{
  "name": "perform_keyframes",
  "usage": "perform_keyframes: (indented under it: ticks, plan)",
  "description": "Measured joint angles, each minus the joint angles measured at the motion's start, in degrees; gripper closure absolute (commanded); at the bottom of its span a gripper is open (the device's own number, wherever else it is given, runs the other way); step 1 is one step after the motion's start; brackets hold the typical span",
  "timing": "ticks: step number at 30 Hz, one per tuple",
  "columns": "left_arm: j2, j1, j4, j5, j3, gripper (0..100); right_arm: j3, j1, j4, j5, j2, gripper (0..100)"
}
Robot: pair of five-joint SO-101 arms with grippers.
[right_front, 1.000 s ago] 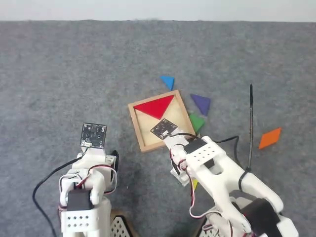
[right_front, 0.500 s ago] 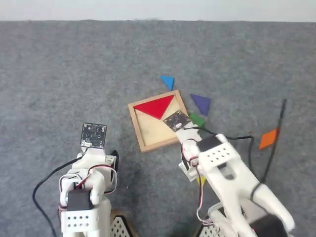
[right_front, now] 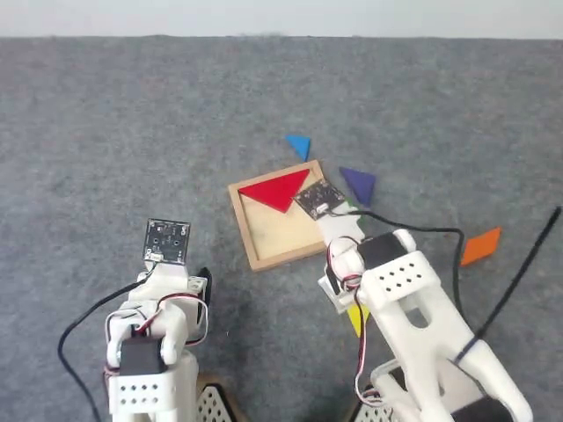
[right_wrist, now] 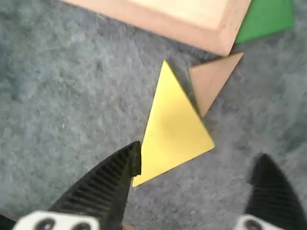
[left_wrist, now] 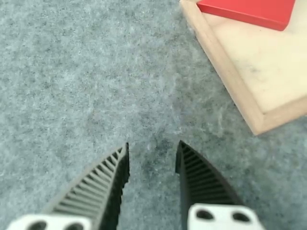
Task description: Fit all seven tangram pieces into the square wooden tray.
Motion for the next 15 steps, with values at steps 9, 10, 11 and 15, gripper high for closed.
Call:
perform_keyframes:
  ticks: [9, 10, 11, 15]
  plan:
    - [0.0, 0.0, 0.0, 0.0, 0.0, 85, 6.7, 0.0, -6.3, 0.6, 1.8, 65.7]
    - [0.0, 0.0, 0.0, 0.0, 0.0, 85, 7.4, 0.0, -7.0, 0.7, 1.8, 65.8]
    - [0.0, 0.0, 0.0, 0.0, 0.0, 85, 8.0, 0.0, -7.6, 0.7, 1.8, 65.8]
    - [0.0, 0.0, 0.0, 0.0, 0.0, 85, 8.4, 0.1, -8.6, 0.7, 1.8, 65.8]
